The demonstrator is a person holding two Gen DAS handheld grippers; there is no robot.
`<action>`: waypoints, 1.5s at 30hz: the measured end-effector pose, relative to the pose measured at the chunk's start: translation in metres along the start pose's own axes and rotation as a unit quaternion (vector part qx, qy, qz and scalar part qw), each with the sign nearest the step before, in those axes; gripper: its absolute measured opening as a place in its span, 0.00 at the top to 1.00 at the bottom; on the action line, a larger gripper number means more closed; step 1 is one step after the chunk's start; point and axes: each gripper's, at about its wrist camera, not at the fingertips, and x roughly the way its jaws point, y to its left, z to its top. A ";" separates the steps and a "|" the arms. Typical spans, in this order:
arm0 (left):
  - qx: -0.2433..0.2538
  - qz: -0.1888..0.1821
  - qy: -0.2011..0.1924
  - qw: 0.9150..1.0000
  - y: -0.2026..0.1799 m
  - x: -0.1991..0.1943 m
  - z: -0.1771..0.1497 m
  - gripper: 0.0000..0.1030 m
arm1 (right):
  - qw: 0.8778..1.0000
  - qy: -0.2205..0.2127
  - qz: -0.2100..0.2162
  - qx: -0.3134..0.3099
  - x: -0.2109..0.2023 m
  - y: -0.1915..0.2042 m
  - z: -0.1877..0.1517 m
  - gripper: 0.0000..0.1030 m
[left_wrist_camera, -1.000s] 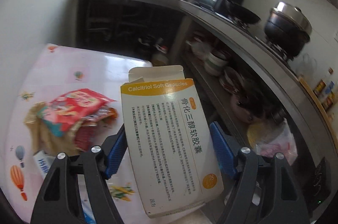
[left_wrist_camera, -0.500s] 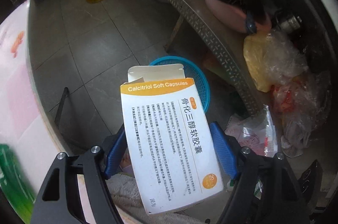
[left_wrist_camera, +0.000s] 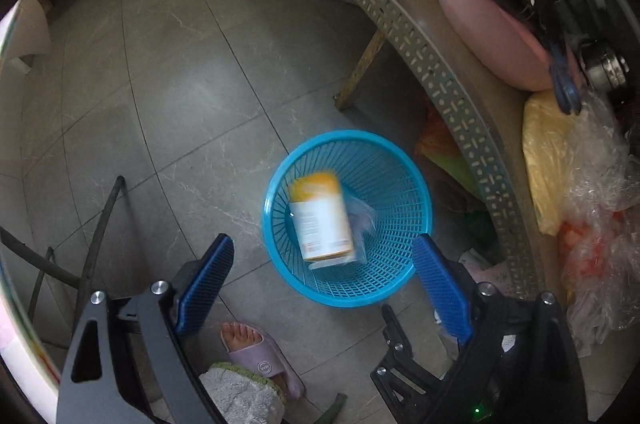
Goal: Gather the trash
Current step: 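Carry the box and bag to the blue wastebasket and open both grippers, then move both grippers back over the table toward the remaining trash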
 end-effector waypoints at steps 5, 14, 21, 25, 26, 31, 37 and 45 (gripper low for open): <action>0.005 0.003 -0.033 0.999 0.001 -0.031 -0.008 0.14 | 1.000 -0.010 0.003 0.000 -0.022 0.001 -0.012 0.48; 0.026 -0.055 -0.118 0.991 0.011 -0.130 -0.058 0.14 | 0.996 -0.087 0.011 -0.029 -0.102 0.022 -0.023 0.31; -0.001 -0.081 -0.158 0.984 0.055 -0.203 -0.124 0.14 | 0.983 -0.171 0.017 -0.059 -0.165 0.049 -0.012 0.09; -0.035 -0.097 -0.168 0.980 0.090 -0.235 -0.170 0.14 | 0.981 -0.180 0.022 -0.066 -0.192 0.061 -0.002 0.08; -0.039 -0.098 -0.167 0.980 0.098 -0.240 -0.180 0.14 | 0.982 -0.177 0.023 -0.063 -0.196 0.063 -0.001 0.08; -0.066 -0.064 -0.215 0.972 0.131 -0.274 -0.232 0.06 | 0.978 -0.197 0.003 -0.073 -0.214 0.079 0.001 0.08; -0.105 -0.048 -0.254 0.960 0.169 -0.300 -0.276 0.06 | 0.972 -0.190 -0.004 -0.139 -0.219 0.110 -0.002 0.08; -0.135 -0.002 -0.303 0.943 0.226 -0.329 -0.334 0.06 | 0.957 -0.203 0.053 -0.201 -0.231 0.152 -0.007 0.08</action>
